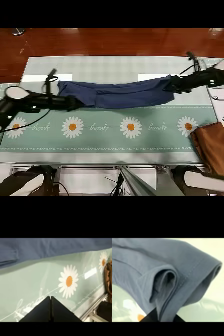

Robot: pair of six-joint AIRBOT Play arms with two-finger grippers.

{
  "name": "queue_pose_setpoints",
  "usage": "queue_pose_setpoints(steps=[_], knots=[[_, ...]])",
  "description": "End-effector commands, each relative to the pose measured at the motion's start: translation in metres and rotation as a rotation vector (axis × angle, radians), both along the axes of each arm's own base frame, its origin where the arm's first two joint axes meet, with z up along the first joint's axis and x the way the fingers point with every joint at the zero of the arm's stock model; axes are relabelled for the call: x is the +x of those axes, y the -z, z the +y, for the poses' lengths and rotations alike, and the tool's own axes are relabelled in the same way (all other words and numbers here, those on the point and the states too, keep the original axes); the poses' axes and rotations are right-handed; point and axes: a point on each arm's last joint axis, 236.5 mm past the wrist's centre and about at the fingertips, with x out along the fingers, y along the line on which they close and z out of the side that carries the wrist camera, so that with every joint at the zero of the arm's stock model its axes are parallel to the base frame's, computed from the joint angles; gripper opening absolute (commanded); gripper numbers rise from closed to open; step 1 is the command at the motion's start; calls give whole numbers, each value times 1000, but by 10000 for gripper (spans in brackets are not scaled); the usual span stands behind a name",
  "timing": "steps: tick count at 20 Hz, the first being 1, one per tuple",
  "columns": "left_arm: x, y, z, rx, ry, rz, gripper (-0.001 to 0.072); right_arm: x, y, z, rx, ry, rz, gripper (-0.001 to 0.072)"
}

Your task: Fold the shirts.

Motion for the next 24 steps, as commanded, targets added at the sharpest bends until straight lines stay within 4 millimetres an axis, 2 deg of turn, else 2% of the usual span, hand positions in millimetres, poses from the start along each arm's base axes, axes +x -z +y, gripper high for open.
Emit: queue_pose_setpoints(steps=[1, 3, 5, 7, 9, 12, 13, 14, 15, 16, 17, 18, 19, 21, 24], knots=[[13, 7, -57, 27, -15, 2, 14, -63, -41, -13, -144, 11, -72, 20], [14, 15, -100, 50, 87, 8, 14, -101, -55, -5, -143, 34, -101, 20], [11, 22, -148, 65, 202, 10, 13, -128, -65, 2, -135, 59, -128, 21], [2, 41, -185, 148, 316, 33, 14, -149, -79, 9, -120, 89, -155, 21], [-10, 58, -221, 207, 406, 50, 14, -159, -97, 18, -89, 99, -209, 21], [-42, 79, -276, 195, 467, 106, 15, -167, -113, 33, -29, 92, -250, 21], [-59, 82, -293, 173, 489, 138, 15, -168, -117, 38, -8, 91, -255, 21], [-85, 85, -307, 146, 532, 190, 15, -168, -119, 41, 14, 97, -253, 21], [-108, 88, -314, 140, 583, 220, 15, -166, -121, 42, 21, 102, -258, 21], [-126, 92, -317, 148, 620, 235, 15, -165, -121, 41, 18, 106, -262, 21], [-132, 93, -318, 151, 643, 231, 16, -165, -120, 39, 12, 111, -258, 21], [-127, 91, -316, 148, 635, 231, 15, -165, -119, 38, 8, 114, -255, 21], [-112, 86, -309, 141, 609, 230, 15, -166, -118, 38, 8, 116, -251, 21], [-63, 71, -284, 120, 526, 229, 16, -166, -118, 39, 12, 118, -247, 21], [25, 34, -210, 79, 370, 220, 15, -163, -123, 51, 83, 105, -231, 21]])
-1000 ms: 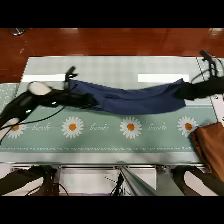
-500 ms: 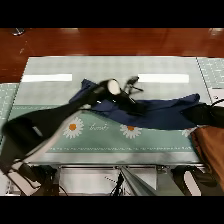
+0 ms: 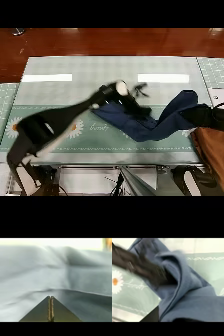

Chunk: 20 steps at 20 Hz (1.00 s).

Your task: Fold the shirts.

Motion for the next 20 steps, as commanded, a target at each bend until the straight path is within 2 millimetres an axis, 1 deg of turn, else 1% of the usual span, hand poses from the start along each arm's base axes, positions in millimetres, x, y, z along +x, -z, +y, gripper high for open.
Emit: queue_pose_setpoints(steps=[1, 3, 4, 5, 6, 7, 8, 9, 10, 11, 13, 15, 16, 17, 19, 20], knots=[[75, -44, 82, -31, -131, -14, 15, 4, -9, 20, 106, -45, 7, 21], [114, -83, 143, -45, -237, -92, 15, 15, -21, 39, 215, -92, -9, 21], [125, -106, 170, -58, -280, -149, 15, 23, -23, 48, 247, -109, -16, 21], [129, -131, 197, -73, -317, -214, 15, 29, -20, 59, 260, -130, -10, 21], [128, -153, 221, -84, -347, -283, 15, 36, -15, 74, 268, -166, 3, 21], [122, -172, 240, -92, -376, -344, 16, 41, -11, 93, 274, -207, 14, 21], [113, -188, 257, -97, -408, -401, 15, 48, -5, 117, 278, -253, 25, 21], [99, -201, 271, -101, -441, -455, 15, 56, 1, 140, 275, -294, 33, 21], [83, -209, 281, -103, -459, -500, 16, 65, 10, 165, 267, -335, 43, 21], [65, -213, 287, -105, -474, -539, 15, 74, 20, 188, 254, -370, 51, 21], [33, -211, 292, -108, -480, -602, 15, 102, 44, 232, 224, -424, 42, 22], [9, -199, 297, -88, -477, -608, 16, 127, 71, 261, 215, -435, 66, 22], [-1, -192, 297, -84, -470, -598, 16, 138, 85, 272, 216, -442, 96, 22], [-6, -188, 298, -83, -471, -593, 16, 142, 97, 284, 224, -455, 130, 22], [-11, -178, 298, -78, -475, -568, 16, 153, 116, 296, 224, -467, 173, 22], [-12, -173, 298, -75, -476, -557, 16, 156, 122, 300, 228, -467, 192, 22]])
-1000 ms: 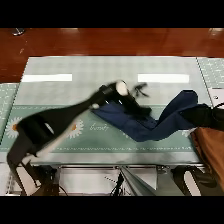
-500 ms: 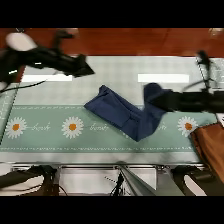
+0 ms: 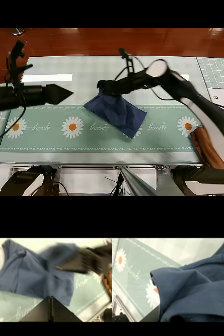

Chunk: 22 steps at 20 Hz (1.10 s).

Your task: Fold the shirts.

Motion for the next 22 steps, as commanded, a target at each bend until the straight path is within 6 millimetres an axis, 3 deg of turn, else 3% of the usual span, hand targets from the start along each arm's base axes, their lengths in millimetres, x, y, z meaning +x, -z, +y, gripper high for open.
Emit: queue_pose_setpoints(steps=[1, 5, 6, 7, 10, 13, 14, 17, 19, 20, 22], knots=[[-12, 16, 4, 9, -11, 16, 16, 18, 36, 29, -7, -16, 61, 22], [-10, 26, 5, 8, -25, 29, 16, 32, 39, 34, 3, 18, 61, 23], [-9, 31, 6, 9, -35, 35, 16, 36, 39, 34, 7, 33, 54, 192], [-8, 37, 7, 8, -46, 41, 16, 39, 38, 33, 10, 42, 48, 610], [-11, 59, 9, 13, -59, 90, 16, 50, 17, 6, 25, 29, 72, 622], [-12, 75, 11, 17, -71, 122, 16, 46, -35, -73, 18, -2, 98, 622], [-13, 78, 11, 18, -73, 129, 17, 45, -49, -110, -41, 12, 63, 622], [-13, 83, 12, 18, -82, 135, 16, 26, -78, -244, -375, 190, -67, 622], [-9, 81, 14, 17, -96, 122, 16, -7, -77, -297, -474, 365, -104, 622], [-6, 81, 14, 16, -103, 114, 16, -25, -66, -308, -467, 452, -110, 622], [-4, 79, 14, 8, -110, 108, 16, -67, -19, -306, -374, 643, -44, 622]])
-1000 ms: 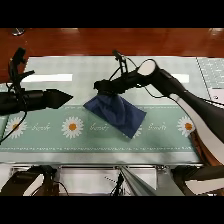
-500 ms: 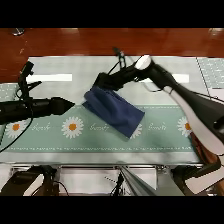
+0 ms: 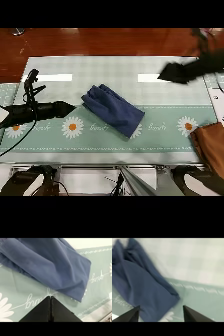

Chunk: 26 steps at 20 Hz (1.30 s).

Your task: Fold the shirts.

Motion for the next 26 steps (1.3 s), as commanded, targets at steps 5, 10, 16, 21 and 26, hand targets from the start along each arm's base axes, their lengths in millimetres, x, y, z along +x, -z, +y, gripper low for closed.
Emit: queue_pose_setpoints(steps=[5, 10, 16, 21, 26], knots=[[5, -1, 1, -10, -19, -12, 16, -115, 154, 41, 357, 414, 201, 622], [7, -2, 1, -10, -26, -19, 16, -112, 186, 82, 328, 313, 285, 622], [7, -2, 2, -9, -28, -21, 16, -82, 205, 126, 342, 148, 416, 622], [8, -3, 2, -9, -29, -23, 17, -73, 213, 158, 340, 25, 451, 282], [8, -3, 2, -9, -29, -23, 16, -10, 116, 185, 424, -194, 205, 21]])
